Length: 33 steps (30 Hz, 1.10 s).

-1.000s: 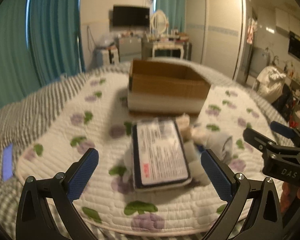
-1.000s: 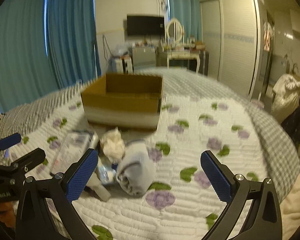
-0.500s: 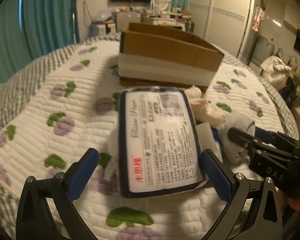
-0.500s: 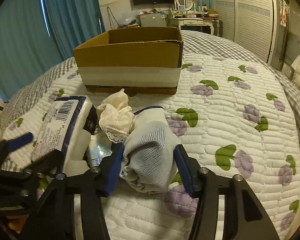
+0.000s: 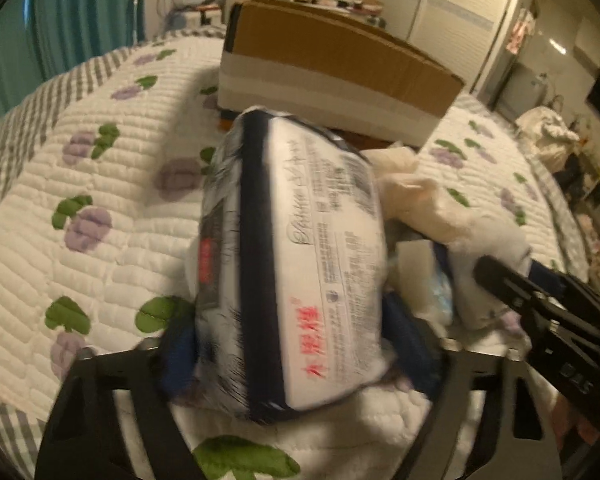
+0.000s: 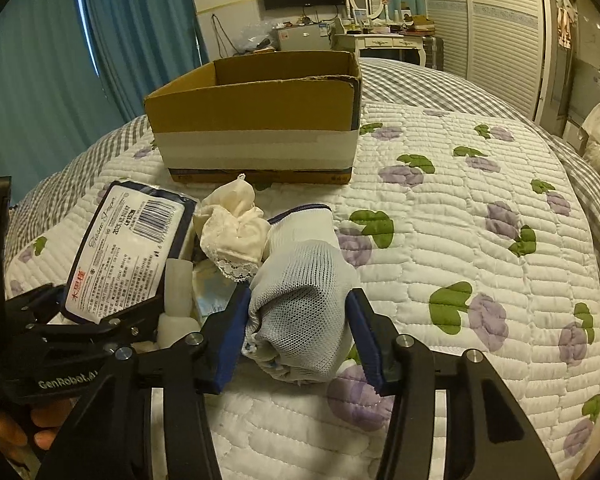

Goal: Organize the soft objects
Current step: 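Grasp the white tissue pack with the left tool while the right tool grasps the grey mesh glove, then carry the tissue pack and glove into the cardboard box while both tools release them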

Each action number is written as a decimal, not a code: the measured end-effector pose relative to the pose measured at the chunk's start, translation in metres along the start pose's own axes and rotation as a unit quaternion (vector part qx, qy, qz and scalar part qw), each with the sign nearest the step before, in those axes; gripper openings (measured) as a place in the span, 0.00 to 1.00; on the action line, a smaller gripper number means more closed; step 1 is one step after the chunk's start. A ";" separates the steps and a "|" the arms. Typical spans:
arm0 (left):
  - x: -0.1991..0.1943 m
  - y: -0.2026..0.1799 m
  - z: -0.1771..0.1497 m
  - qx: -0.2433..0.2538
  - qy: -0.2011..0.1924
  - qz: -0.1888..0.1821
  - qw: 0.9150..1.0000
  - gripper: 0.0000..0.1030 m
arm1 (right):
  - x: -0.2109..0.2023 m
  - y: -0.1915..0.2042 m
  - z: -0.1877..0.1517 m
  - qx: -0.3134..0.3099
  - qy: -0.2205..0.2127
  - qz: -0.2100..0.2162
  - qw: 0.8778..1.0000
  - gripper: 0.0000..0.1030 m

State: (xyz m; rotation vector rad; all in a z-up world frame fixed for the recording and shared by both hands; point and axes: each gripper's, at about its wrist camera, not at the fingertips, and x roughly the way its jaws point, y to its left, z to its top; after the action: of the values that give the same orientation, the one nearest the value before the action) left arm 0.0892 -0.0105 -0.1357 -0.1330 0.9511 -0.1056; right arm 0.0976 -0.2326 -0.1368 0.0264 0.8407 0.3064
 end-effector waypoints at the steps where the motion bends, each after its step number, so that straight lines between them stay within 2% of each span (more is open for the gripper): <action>1: -0.004 -0.002 -0.001 0.009 -0.003 0.002 1.000 0.68 | -0.001 0.001 0.000 -0.001 -0.001 -0.002 1.000 0.46; 4: -0.014 -0.007 -0.002 0.034 -0.014 0.006 0.999 0.59 | -0.005 0.003 0.000 -0.005 -0.002 -0.009 1.000 0.44; 7: -0.027 -0.006 -0.004 0.047 -0.027 0.003 0.999 0.55 | -0.015 0.007 0.000 -0.008 -0.014 -0.021 1.000 0.39; 10: -0.043 -0.002 -0.003 0.052 -0.042 0.004 0.998 0.55 | -0.026 0.010 0.002 -0.011 -0.022 -0.030 0.999 0.36; 17: -0.095 0.005 0.017 0.058 -0.094 -0.003 0.994 0.55 | -0.074 0.026 0.025 -0.019 -0.086 -0.026 0.996 0.36; 20: -0.110 0.002 0.036 0.075 -0.112 0.010 0.991 0.55 | -0.091 0.033 0.045 -0.026 -0.114 -0.014 0.993 0.36; 25: -0.115 -0.003 0.077 0.089 -0.133 0.002 0.987 0.55 | -0.102 0.043 0.097 -0.049 -0.153 -0.008 0.987 0.36; 29: -0.100 -0.006 0.117 0.087 -0.140 -0.013 0.986 0.55 | -0.095 0.040 0.138 -0.045 -0.170 0.004 0.984 0.36; 33: -0.068 -0.012 0.159 0.094 -0.141 -0.014 0.985 0.55 | -0.067 0.028 0.178 -0.030 -0.170 0.010 0.985 0.36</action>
State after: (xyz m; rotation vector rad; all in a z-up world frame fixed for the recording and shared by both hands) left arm 0.1793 -0.0015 0.0120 0.0127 0.6527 -0.1973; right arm 0.1793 -0.2069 0.0350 0.0293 0.4923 0.3348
